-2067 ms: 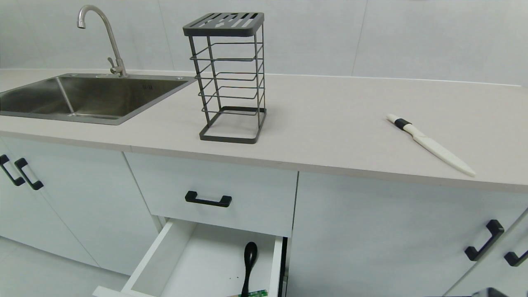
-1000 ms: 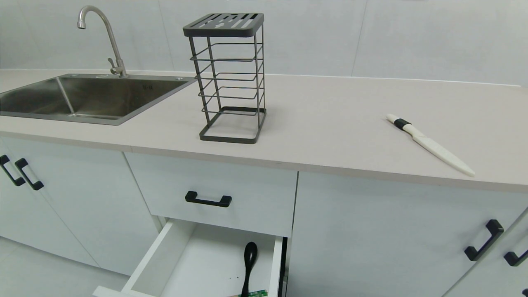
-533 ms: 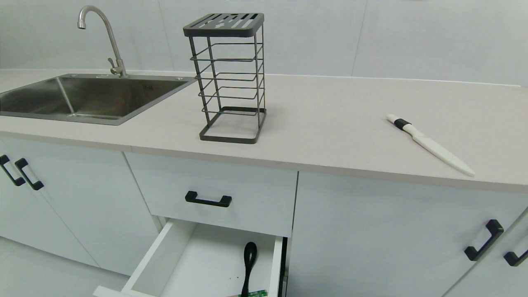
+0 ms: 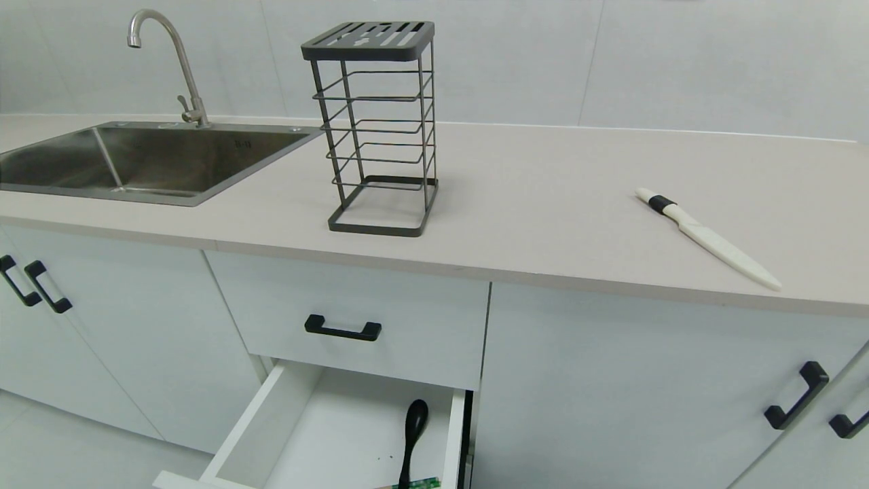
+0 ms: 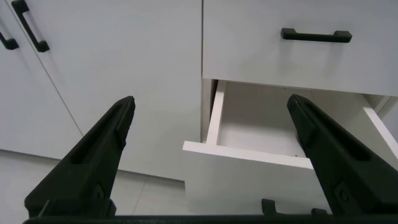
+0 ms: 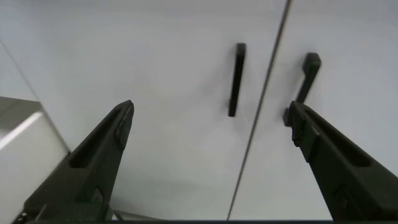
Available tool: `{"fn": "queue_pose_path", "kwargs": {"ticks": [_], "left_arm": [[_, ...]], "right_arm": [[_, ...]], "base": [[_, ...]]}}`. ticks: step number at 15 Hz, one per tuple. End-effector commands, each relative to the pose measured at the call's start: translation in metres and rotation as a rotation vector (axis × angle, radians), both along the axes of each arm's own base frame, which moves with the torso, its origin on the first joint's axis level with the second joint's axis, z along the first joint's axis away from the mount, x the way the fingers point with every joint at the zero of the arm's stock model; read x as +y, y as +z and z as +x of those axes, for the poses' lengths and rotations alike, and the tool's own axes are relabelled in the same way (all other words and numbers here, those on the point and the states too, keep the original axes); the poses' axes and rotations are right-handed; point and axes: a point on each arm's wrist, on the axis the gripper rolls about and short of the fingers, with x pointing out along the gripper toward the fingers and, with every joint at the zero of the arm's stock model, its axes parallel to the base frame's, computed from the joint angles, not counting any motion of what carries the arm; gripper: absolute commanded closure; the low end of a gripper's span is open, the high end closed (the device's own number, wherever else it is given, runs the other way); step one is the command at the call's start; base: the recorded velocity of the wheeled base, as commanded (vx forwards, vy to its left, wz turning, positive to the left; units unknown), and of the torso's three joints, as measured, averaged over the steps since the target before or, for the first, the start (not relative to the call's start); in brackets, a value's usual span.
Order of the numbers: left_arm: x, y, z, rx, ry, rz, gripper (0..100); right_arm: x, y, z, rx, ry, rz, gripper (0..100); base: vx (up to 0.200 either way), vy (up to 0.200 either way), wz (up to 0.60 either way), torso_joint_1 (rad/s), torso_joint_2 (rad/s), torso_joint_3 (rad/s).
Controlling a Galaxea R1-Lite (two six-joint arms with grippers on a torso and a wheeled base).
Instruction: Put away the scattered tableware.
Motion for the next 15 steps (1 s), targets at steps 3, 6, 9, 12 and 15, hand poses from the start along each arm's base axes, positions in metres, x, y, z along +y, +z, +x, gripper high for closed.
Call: {"fn": "queue_pose_path", "kwargs": {"ticks": [3, 6, 9, 12, 15], "left_arm": [[-0.001, 0.000, 0.000, -0.002, -0.022, 0.008, 0], [-0.001, 0.054, -0.015, -0.362, -0.036, 0.117, 0], [-0.003, 0.043, -0.012, -0.052, -0.199, 0.003, 0], [-0.009, 0.030, 0.004, 0.338, -0.477, -0.136, 0], [-0.012, 0.034, 0.046, 0.690, -0.490, -0.204, 0]], "right_arm": [[0.000, -0.001, -0.001, -0.014, -0.006, 0.030, 0], [0.000, -0.001, -0.001, -0.014, -0.006, 0.040, 0], [0.000, -0.001, -0.001, -0.014, -0.007, 0.041, 0], [0.000, -0.001, -0.001, -0.014, -0.007, 0.041, 0], [0.000, -0.001, -0.001, -0.014, -0.005, 0.041, 0]], "base": [[0.000, 0.000, 0.00, 0.000, 0.00, 0.000], [0.000, 0.000, 0.00, 0.000, 0.00, 0.000], [0.000, 0.000, 0.00, 0.000, 0.00, 0.000], [0.000, 0.000, 0.00, 0.000, 0.00, 0.000], [0.000, 0.000, 0.00, 0.000, 0.00, 0.000]]}}
